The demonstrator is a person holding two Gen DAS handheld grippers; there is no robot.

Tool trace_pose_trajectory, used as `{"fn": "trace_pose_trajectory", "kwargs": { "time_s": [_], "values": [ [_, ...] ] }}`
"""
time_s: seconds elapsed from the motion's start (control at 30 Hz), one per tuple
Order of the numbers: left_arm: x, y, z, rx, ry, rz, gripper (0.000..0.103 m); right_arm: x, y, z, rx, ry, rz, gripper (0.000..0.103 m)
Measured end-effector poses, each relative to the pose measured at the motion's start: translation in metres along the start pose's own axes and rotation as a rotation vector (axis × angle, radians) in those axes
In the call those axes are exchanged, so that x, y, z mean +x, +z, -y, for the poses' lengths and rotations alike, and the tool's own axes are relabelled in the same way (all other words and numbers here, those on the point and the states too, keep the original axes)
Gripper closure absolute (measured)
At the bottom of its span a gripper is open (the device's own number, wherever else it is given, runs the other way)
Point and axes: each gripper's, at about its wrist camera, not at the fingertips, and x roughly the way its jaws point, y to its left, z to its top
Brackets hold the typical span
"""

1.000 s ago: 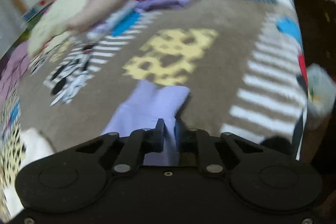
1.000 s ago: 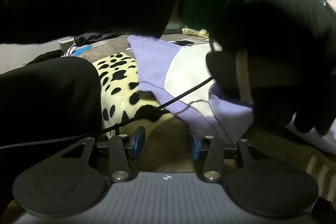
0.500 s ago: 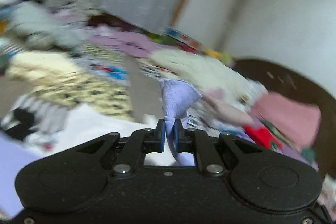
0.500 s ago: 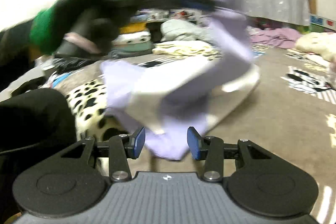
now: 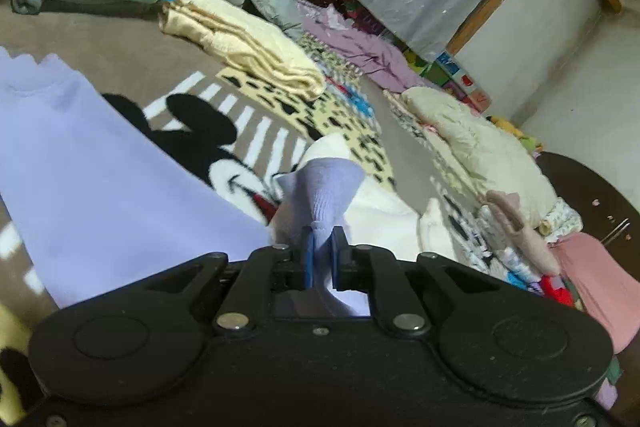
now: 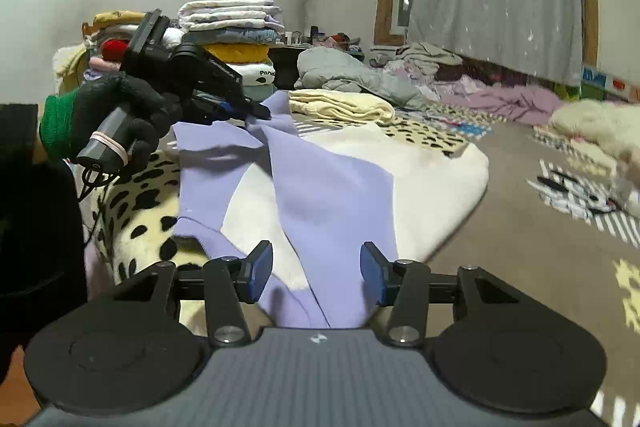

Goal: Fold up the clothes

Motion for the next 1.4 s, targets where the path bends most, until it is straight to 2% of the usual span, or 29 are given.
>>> {"fn": "trace_pose_trajectory", "kwargs": {
  "time_s": [0.1,0.13,0.17,0.2,0.23,0.3,0.4,0.57,0.7,0.83,0.97,1.1,1.2,1.33,1.4],
  "values": [
    [0.001,0.000,0.001,0.009,0.019,0.020,0.096,0.009,0.001,-0.002,-0.004,-0.005,-0.016,0.050],
    [0.000,0.001,-0.001,-0.011,0.002,0.033,0.096,0.012,0.001,-0.002,-0.003,-0.008,-0.032,0.048],
    [-0.002,0.003,-0.003,-0.032,-0.020,0.046,0.096,0.018,0.000,-0.001,0.005,-0.006,-0.068,0.041],
    [-0.004,0.004,-0.006,-0.059,-0.051,0.064,0.096,0.027,-0.003,0.002,0.023,0.017,-0.138,0.038],
    [-0.007,0.006,-0.008,-0.083,-0.083,0.080,0.096,0.031,-0.005,0.004,0.033,0.032,-0.168,0.038],
    [-0.011,0.010,-0.009,-0.117,-0.143,0.101,0.096,0.028,-0.005,0.005,0.031,0.031,-0.152,0.039],
    [-0.013,0.011,-0.002,-0.124,-0.194,0.118,0.096,0.021,-0.004,0.006,0.030,0.024,-0.123,0.043],
    [-0.011,0.013,0.018,-0.161,-0.293,0.139,0.096,0.015,-0.003,0.011,0.055,0.016,-0.078,0.042],
    [-0.006,0.015,0.040,-0.189,-0.374,0.138,0.096,0.015,-0.002,0.015,0.061,0.015,-0.065,0.041],
    [0.007,0.017,0.072,-0.174,-0.427,0.110,0.096,0.016,-0.004,0.014,0.054,0.019,-0.069,0.042],
    [0.031,0.017,0.106,-0.155,-0.437,0.072,0.096,0.016,-0.005,0.012,0.045,0.012,-0.060,0.042],
    [0.066,0.014,0.137,-0.115,-0.392,0.021,0.096,0.015,-0.005,0.015,0.060,0.006,-0.048,0.043],
    [0.090,0.009,0.152,-0.081,-0.345,-0.014,0.096,0.017,-0.005,0.019,0.077,0.010,-0.061,0.053],
    [0.122,0.003,0.171,0.019,-0.267,-0.060,0.096,0.018,-0.005,0.022,0.112,0.032,-0.065,0.060],
    [0.138,0.001,0.177,0.073,-0.223,-0.085,0.096,0.019,-0.007,0.027,0.148,0.051,-0.073,0.071]
  ]
}}
